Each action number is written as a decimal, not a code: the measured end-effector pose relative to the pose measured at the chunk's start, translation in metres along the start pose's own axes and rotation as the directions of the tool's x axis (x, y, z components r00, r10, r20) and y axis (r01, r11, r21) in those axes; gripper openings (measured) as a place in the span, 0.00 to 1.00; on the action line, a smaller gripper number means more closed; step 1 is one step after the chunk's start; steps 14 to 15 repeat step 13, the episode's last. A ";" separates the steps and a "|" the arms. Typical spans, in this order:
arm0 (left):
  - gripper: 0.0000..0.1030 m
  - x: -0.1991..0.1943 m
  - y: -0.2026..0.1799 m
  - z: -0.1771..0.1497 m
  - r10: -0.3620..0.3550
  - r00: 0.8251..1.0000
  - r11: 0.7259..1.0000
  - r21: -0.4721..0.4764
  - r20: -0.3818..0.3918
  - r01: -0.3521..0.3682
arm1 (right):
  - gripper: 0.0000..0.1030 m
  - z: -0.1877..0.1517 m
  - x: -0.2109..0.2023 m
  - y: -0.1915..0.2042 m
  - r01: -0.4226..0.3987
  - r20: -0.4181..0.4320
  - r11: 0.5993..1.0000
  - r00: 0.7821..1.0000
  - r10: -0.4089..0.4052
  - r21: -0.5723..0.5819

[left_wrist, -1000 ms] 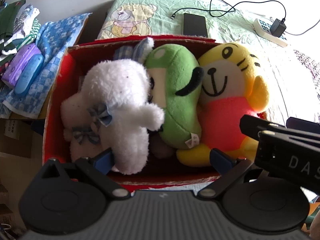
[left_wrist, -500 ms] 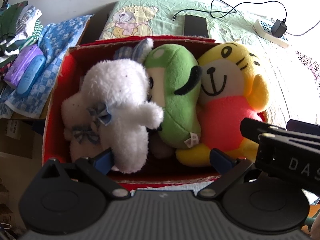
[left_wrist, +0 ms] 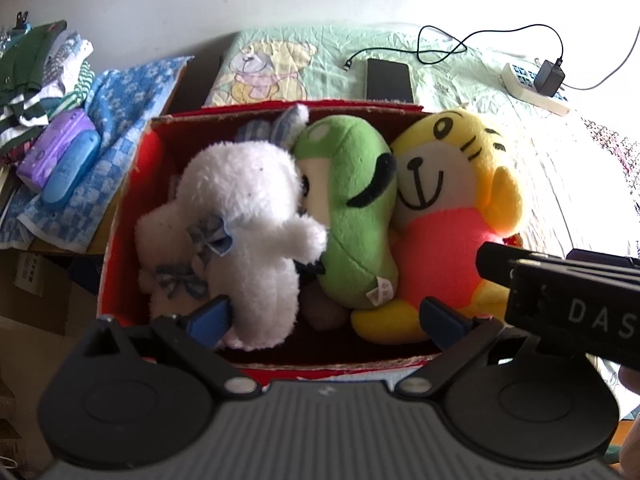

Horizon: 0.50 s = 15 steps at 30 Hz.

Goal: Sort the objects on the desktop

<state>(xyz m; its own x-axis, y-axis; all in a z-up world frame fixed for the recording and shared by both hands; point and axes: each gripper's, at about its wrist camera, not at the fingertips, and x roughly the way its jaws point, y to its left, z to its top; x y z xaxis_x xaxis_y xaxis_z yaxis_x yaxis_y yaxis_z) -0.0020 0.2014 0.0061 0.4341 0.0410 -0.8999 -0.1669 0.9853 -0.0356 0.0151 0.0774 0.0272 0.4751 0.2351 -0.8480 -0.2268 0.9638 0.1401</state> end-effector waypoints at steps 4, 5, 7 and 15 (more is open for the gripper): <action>0.97 -0.003 0.000 -0.002 0.019 0.999 1.000 0.007 0.028 -0.019 | 0.77 -0.001 -0.001 0.001 -0.007 0.002 1.000 1.000 0.007 -0.003; 0.97 -0.003 -0.001 -0.003 0.039 0.998 0.999 0.011 0.044 -0.040 | 0.77 -0.002 -0.002 0.002 -0.008 0.005 1.000 1.000 0.008 -0.004; 0.97 -0.003 0.001 -0.004 0.037 0.998 0.999 0.004 0.046 -0.038 | 0.77 -0.002 -0.004 0.003 -0.010 0.010 1.000 1.000 0.010 -0.005; 0.96 -0.007 0.003 -0.006 0.002 0.998 1.000 -0.009 0.057 -0.001 | 0.77 -0.003 -0.006 0.003 -0.008 0.023 1.000 1.000 0.008 0.003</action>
